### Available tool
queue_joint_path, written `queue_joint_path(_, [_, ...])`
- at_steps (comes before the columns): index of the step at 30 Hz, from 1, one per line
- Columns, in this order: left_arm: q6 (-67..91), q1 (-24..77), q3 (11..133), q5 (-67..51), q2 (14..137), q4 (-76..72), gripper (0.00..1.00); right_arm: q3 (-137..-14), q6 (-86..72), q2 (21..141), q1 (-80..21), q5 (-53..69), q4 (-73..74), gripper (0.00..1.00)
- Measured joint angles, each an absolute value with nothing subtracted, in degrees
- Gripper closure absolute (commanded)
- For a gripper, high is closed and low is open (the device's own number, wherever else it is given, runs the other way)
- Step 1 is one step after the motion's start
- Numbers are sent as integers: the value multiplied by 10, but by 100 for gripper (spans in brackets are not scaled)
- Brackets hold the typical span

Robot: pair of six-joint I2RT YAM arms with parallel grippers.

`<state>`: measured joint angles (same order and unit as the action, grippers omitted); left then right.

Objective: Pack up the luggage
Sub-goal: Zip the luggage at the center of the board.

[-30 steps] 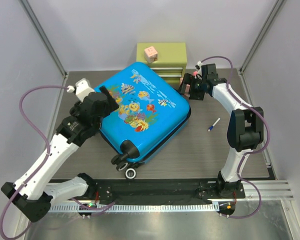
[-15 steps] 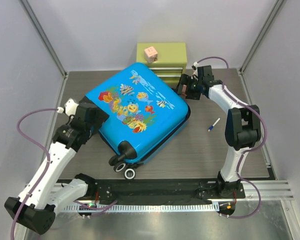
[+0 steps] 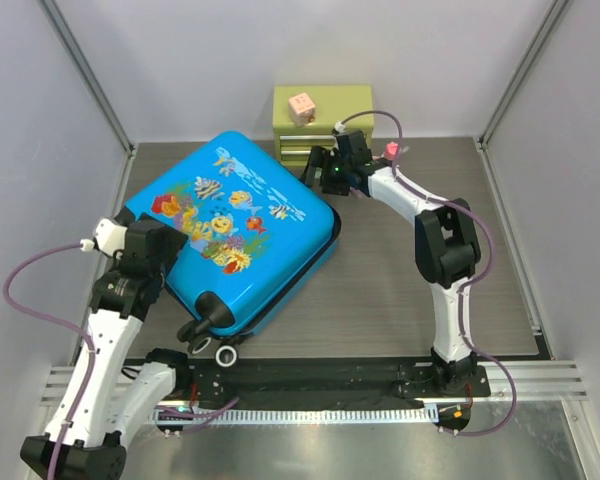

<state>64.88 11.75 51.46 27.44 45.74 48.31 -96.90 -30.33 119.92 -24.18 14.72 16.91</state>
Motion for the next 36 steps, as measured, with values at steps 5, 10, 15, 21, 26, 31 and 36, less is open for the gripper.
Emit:
queue_joint_path(5, [623, 63, 514, 261, 468, 460, 1, -1018, -317, 1234, -254, 145, 172, 11])
queue_joint_path(10, [579, -23, 547, 196, 519, 442, 1, -990, -314, 1208, -248, 142, 185, 11])
queue_joint_path(15, [551, -62, 559, 150, 546, 420, 1, -882, -273, 1087, -206, 163, 240, 11])
queue_joint_path(21, [534, -71, 566, 135, 549, 421, 0, -741, -230, 930, -163, 184, 267, 11])
queue_joint_path(26, [524, -73, 571, 126, 545, 426, 0, -669, -227, 902, -173, 209, 253, 11])
queue_joint_path(31, [520, -72, 571, 110, 526, 450, 0, -667, -236, 933, -175, 228, 221, 12])
queue_joint_path(36, [517, -69, 572, 95, 496, 492, 0, -667, -257, 957, -175, 240, 181, 15])
